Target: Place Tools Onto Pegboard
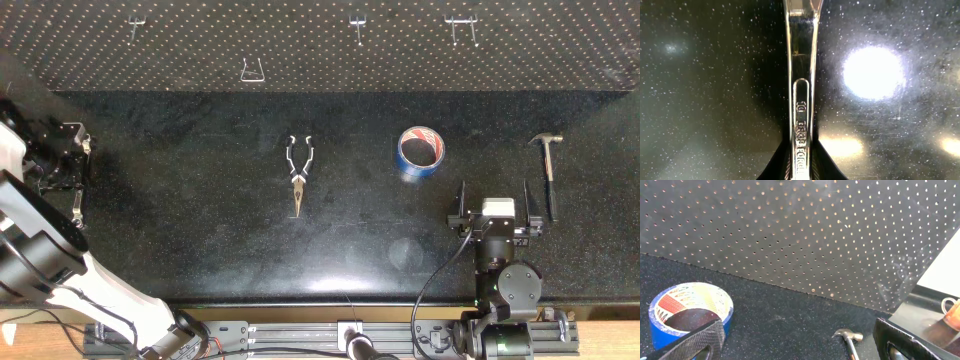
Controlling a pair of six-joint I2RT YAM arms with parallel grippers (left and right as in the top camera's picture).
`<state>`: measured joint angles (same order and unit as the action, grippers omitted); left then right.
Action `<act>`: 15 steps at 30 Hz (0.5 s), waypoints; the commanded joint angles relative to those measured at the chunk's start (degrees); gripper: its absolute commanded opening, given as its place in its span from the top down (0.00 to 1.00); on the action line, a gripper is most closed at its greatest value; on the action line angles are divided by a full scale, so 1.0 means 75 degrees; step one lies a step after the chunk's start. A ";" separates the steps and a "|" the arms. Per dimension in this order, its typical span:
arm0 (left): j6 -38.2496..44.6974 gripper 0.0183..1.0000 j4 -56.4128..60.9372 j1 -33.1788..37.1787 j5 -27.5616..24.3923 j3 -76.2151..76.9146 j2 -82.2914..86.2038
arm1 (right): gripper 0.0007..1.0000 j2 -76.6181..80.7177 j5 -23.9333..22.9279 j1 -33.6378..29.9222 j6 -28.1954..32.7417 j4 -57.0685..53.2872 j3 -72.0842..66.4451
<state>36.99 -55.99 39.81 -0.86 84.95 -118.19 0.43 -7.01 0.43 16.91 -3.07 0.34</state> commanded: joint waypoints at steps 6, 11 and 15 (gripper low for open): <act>-0.0099 0.99 -0.0041 -0.0026 0.0029 0.0105 -0.0294 | 0.02 -0.0020 -0.0149 -0.0032 0.0076 -0.0070 -0.0015; -0.0096 0.99 -0.0114 -0.0026 0.0032 0.0105 -0.0294 | 0.02 -0.0020 -0.0152 -0.0032 0.0076 -0.0070 -0.0015; -0.0099 0.99 -0.0087 -0.0026 0.0032 0.0105 -0.0291 | 0.02 -0.0020 -0.0149 -0.0032 0.0076 -0.0070 -0.0015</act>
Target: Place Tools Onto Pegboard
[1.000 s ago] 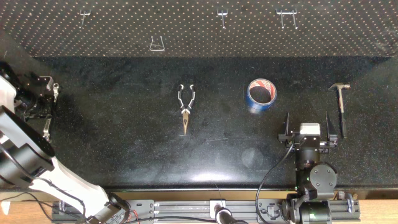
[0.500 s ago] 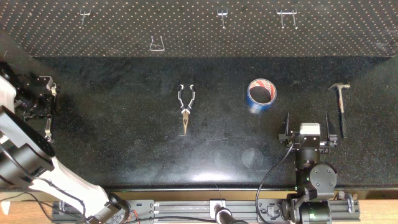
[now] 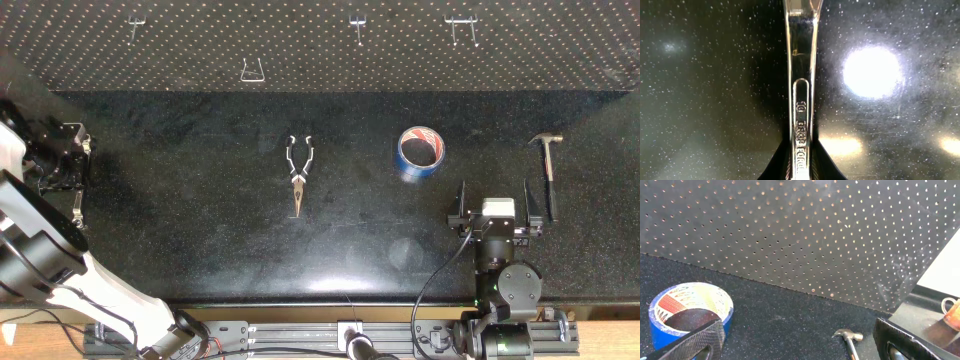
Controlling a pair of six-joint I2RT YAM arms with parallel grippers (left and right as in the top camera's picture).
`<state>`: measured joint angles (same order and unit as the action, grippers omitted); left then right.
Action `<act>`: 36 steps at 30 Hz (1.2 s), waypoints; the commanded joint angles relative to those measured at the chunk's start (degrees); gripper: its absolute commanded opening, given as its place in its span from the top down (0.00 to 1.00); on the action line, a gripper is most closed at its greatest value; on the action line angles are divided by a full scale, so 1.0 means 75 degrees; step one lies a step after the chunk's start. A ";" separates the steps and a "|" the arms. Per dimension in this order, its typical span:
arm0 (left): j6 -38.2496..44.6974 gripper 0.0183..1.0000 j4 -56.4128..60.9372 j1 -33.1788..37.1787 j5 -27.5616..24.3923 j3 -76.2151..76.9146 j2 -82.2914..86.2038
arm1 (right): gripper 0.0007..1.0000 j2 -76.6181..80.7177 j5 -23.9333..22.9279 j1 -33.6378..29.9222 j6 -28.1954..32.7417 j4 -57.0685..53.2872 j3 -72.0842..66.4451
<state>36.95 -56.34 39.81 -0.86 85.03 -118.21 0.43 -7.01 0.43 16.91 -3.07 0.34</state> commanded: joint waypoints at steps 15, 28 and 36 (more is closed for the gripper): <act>-0.1195 0.99 0.1233 -0.0015 0.0289 0.0035 0.1673 | 0.02 -0.0020 -0.0152 -0.0032 0.0076 -0.0067 -0.0015; -0.1411 0.99 0.5353 -0.0055 -0.0303 -0.3523 0.6059 | 0.02 -0.0020 -0.0149 -0.0032 0.0076 -0.0070 -0.0015; -0.1856 0.99 0.6120 -0.0729 -0.2116 -0.4995 0.7533 | 0.02 -0.0020 -0.0152 -0.0032 0.0076 -0.0067 -0.0015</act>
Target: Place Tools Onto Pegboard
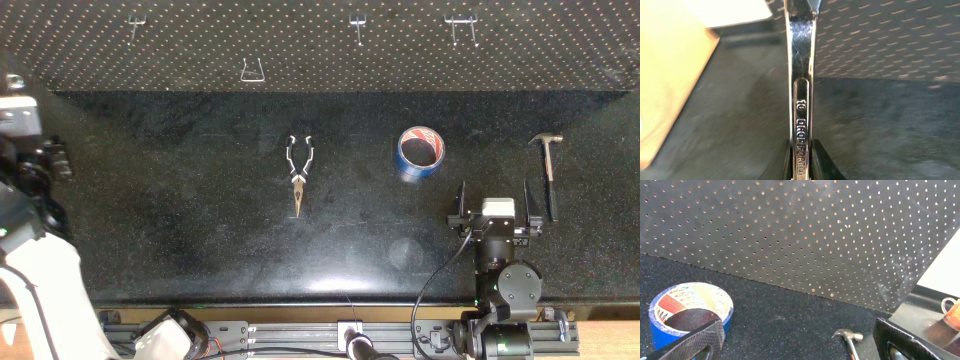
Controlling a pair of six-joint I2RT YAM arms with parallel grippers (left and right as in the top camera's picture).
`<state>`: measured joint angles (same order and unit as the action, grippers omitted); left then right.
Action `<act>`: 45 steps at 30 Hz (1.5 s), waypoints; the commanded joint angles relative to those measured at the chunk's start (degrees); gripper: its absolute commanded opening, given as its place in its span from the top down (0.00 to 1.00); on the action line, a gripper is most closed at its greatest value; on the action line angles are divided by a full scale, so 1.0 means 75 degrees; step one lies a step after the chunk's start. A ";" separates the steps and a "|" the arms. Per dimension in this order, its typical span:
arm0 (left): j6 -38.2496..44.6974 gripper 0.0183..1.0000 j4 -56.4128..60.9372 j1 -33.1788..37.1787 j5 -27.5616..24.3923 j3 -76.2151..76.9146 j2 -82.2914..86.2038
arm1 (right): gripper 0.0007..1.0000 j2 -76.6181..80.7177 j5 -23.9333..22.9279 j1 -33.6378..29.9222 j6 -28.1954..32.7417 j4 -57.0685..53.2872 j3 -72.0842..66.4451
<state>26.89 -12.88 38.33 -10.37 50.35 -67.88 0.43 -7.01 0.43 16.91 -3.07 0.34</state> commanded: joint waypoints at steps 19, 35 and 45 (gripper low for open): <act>-0.2197 0.99 0.0224 -0.3066 -0.0219 -0.0618 0.2430 | 0.02 -0.0020 -0.0152 -0.0032 0.0073 -0.0070 -0.0015; -0.2763 0.99 0.1900 -0.3421 -0.0082 -0.1285 0.1795 | 0.02 -0.0020 -0.0152 -0.0032 0.0076 -0.0070 -0.0015; -0.3296 0.99 0.2833 -0.3585 0.0207 -0.1652 0.1580 | 0.02 -0.0020 -0.0149 -0.0032 0.0073 -0.0070 -0.0015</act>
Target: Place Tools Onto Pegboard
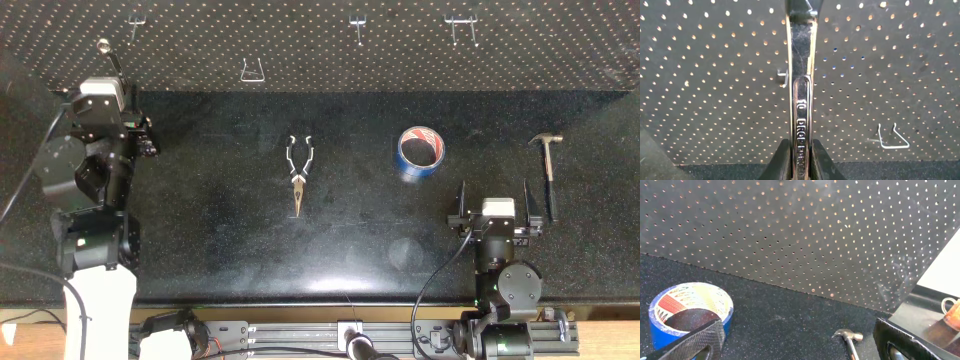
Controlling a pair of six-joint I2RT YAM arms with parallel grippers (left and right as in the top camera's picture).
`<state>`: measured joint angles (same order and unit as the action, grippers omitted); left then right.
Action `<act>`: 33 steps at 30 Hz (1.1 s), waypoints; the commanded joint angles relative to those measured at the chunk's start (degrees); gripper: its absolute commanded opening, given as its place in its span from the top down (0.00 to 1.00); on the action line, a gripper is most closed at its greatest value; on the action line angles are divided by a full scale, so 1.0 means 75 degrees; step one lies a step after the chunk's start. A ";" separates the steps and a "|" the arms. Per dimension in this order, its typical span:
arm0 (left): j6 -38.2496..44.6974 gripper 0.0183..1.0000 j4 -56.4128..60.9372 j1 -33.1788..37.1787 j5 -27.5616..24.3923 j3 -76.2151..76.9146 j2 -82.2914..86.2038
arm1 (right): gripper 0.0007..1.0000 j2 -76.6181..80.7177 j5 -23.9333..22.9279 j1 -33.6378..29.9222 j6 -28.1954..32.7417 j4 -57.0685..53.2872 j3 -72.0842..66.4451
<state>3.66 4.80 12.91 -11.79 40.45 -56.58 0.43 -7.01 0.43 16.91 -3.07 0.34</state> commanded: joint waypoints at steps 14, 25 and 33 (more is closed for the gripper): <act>-0.0003 0.99 0.1565 -0.0731 0.1833 -0.1463 0.0933 | 0.02 -0.0020 -0.0152 -0.0032 0.0073 -0.0070 -0.0015; 0.0382 0.99 0.1687 -0.0726 0.1958 -0.1451 0.0956 | 0.02 -0.0020 -0.0149 -0.0032 0.0076 -0.0070 -0.0015; 0.0373 0.99 0.1676 -0.0731 0.1955 -0.1451 0.0988 | 0.02 -0.0020 -0.0149 -0.0032 0.0073 -0.0070 -0.0015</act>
<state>5.34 16.56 7.66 1.52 29.36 -50.24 0.43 -7.01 0.43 16.91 -3.07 0.34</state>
